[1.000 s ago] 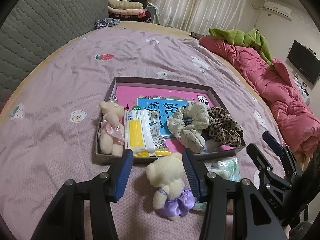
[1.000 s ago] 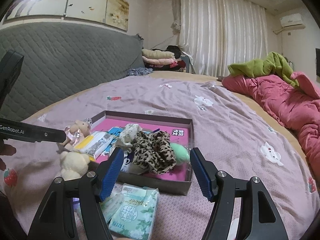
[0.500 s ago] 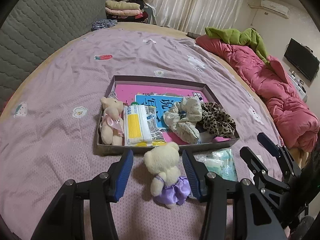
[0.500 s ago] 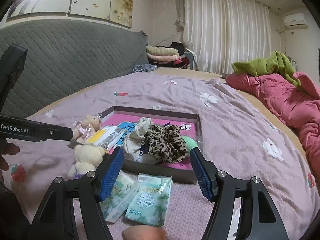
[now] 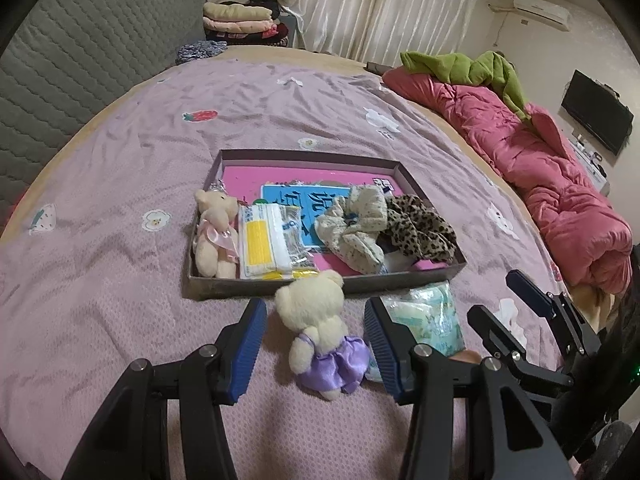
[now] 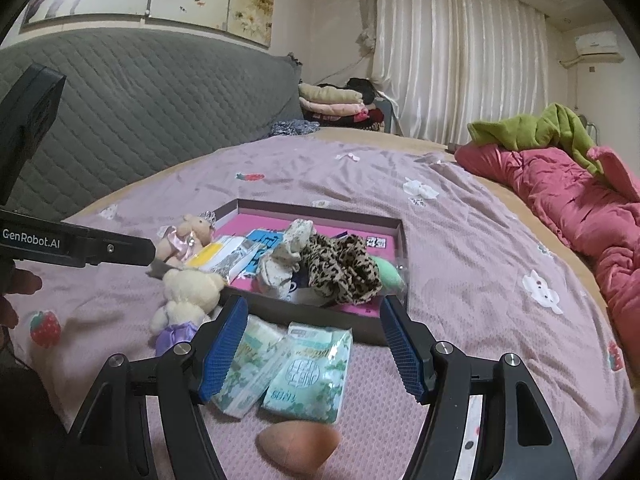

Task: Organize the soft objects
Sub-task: 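Move left gripper to the green floral pad packet while right approaches the orange sponge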

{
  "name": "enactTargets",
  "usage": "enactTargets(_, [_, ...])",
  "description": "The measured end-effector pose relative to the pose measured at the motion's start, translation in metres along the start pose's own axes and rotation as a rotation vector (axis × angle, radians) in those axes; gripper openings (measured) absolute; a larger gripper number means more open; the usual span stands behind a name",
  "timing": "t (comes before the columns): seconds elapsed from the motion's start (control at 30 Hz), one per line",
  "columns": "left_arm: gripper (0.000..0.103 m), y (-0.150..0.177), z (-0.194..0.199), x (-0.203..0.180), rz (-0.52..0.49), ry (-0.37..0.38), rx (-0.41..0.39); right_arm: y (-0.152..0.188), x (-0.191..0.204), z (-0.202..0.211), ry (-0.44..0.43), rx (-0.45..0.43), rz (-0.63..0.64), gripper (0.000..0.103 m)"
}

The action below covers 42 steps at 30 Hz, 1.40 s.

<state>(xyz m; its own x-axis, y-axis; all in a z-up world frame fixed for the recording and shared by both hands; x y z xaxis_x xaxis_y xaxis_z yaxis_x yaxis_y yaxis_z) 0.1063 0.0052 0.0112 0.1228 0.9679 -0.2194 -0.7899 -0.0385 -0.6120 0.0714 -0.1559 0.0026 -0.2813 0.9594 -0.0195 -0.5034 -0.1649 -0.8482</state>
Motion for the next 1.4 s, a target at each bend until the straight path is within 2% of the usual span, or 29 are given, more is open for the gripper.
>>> enactTargets(0.67, [0.051, 0.013, 0.002, -0.014, -0.029, 0.017, 0.032, 0.012, 0.000, 0.014, -0.010, 0.071, -0.065, 0.070])
enactTargets(0.93, [0.051, 0.017, 0.001, -0.018, -0.031, 0.022, 0.050, 0.021, 0.000, 0.016, 0.029, 0.147, -0.058, 0.070])
enactTargets(1.4, [0.051, 0.029, -0.009, -0.036, -0.051, 0.055, 0.095, 0.032, 0.007, 0.023, 0.016, 0.216, -0.019, 0.070])
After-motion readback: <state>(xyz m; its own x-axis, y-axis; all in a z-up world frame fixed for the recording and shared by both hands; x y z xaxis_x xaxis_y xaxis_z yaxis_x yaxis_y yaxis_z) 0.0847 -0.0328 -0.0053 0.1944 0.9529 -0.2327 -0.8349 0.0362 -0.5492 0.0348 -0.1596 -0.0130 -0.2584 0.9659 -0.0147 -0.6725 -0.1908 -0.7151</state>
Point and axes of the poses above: each gripper's, at about its wrist camera, not at the fingertips, and z roughly against the way its jaws point, x to its left, y to its underside, the point moved 3 cm from there along -z, roughly the way its jaws point, and after that the axes turned 1 degree about z, right-handed, at the moved point
